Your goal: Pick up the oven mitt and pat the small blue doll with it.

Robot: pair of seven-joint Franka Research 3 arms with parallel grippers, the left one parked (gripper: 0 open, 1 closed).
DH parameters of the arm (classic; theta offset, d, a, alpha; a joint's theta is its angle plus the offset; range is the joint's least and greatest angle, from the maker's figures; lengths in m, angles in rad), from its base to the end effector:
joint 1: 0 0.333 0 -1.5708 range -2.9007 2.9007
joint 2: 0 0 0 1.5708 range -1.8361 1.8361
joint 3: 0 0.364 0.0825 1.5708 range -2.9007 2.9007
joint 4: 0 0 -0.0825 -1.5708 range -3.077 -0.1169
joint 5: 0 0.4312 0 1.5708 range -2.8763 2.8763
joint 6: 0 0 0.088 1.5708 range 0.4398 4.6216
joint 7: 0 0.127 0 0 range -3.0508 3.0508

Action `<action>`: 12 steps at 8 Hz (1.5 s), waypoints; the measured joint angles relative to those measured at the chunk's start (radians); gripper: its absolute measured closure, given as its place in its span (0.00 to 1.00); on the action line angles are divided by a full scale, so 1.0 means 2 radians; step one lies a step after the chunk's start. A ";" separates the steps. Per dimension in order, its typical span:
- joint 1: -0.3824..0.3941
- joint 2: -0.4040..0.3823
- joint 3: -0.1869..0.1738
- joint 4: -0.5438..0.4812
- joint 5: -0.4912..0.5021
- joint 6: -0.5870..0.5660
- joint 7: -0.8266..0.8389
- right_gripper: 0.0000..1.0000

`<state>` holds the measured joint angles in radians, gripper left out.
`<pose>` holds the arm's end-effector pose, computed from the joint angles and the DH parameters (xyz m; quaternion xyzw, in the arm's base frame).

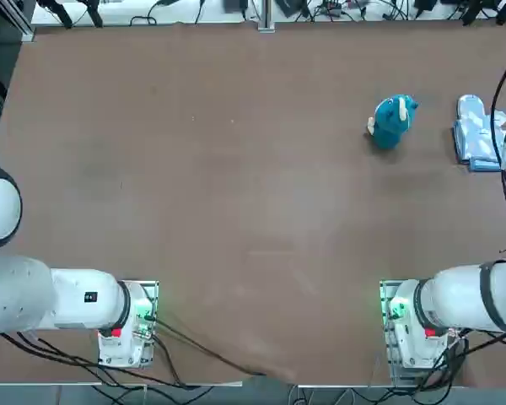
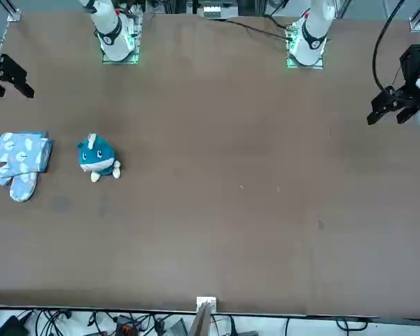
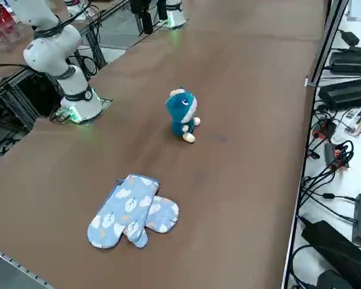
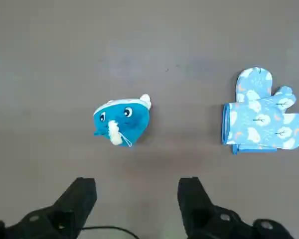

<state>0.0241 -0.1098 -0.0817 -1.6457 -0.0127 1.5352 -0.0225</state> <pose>0.5570 -0.0366 0.6741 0.9998 -0.0175 -0.0006 0.0018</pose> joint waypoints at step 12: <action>-0.038 0.092 -0.005 -0.092 -0.154 0.131 -0.002 0.00</action>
<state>-0.0517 0.0740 -0.0917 -1.8302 -0.3205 1.7971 -0.0255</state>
